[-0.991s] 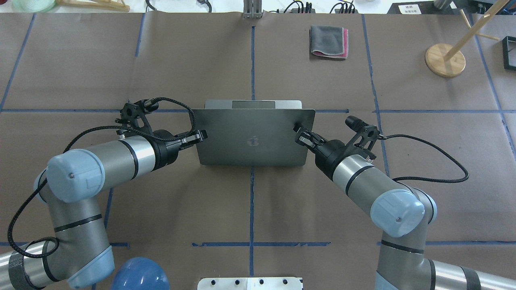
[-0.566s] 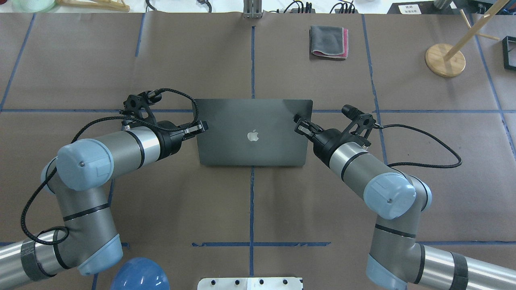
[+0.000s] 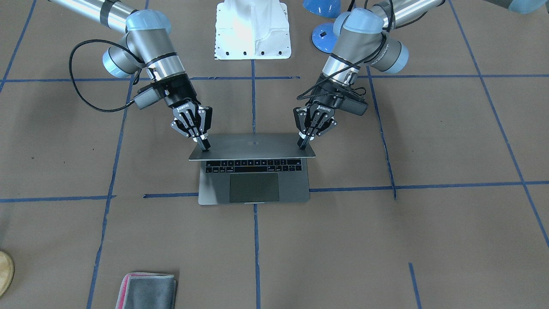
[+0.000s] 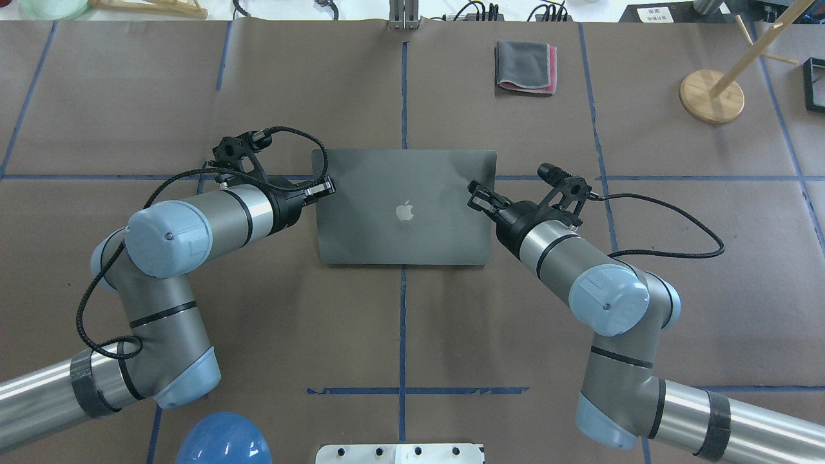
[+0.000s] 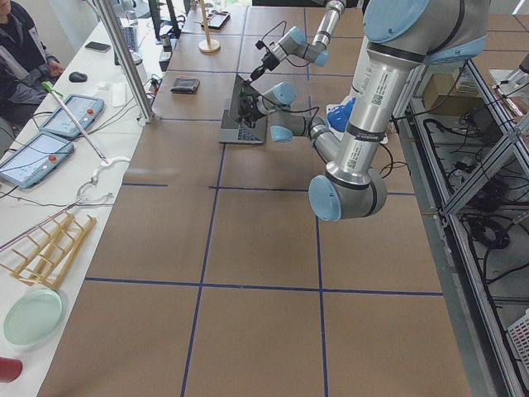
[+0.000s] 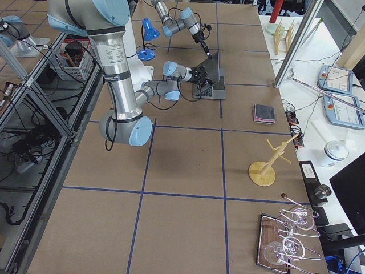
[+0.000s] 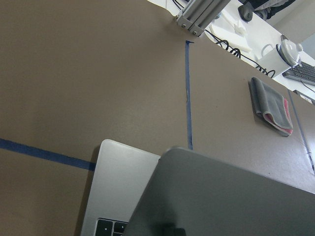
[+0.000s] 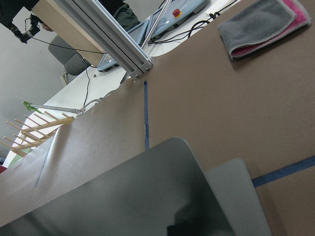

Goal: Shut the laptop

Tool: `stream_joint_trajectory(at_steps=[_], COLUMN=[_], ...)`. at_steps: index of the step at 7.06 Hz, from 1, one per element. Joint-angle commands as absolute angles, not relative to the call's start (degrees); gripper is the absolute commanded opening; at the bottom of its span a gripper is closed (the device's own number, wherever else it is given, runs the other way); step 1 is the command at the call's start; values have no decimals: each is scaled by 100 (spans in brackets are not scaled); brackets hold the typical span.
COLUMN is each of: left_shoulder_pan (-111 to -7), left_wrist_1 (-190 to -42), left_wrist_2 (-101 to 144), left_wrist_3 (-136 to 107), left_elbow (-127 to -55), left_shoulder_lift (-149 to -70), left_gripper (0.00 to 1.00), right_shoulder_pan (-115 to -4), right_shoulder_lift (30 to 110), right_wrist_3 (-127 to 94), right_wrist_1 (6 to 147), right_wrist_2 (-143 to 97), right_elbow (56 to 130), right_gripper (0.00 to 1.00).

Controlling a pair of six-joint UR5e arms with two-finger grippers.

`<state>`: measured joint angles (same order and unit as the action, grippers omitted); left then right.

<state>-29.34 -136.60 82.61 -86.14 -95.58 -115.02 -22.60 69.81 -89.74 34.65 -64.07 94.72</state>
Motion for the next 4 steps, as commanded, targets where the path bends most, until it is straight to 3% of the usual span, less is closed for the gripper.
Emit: stream_joint_trajectory(at_steps=[1, 4], left_shoulder_pan=[-2971, -2962], left_wrist_1=[-13667, -13667], left_wrist_2=[8262, 8253], left_wrist_3=[-8604, -8596], left_elbow=[-9204, -8712], left_shoulder_lift=[-11671, -11882], left_gripper=[0, 0], right_shoulder_pan=[-2276, -2329], right_shoulder_lift=[6952, 6539], right_wrist_3=[-8991, -9061], right_wrist_1=[3567, 3911], right_wrist_2=[-6425, -6583], right_elbow=[9300, 8799], right_gripper=[0, 0])
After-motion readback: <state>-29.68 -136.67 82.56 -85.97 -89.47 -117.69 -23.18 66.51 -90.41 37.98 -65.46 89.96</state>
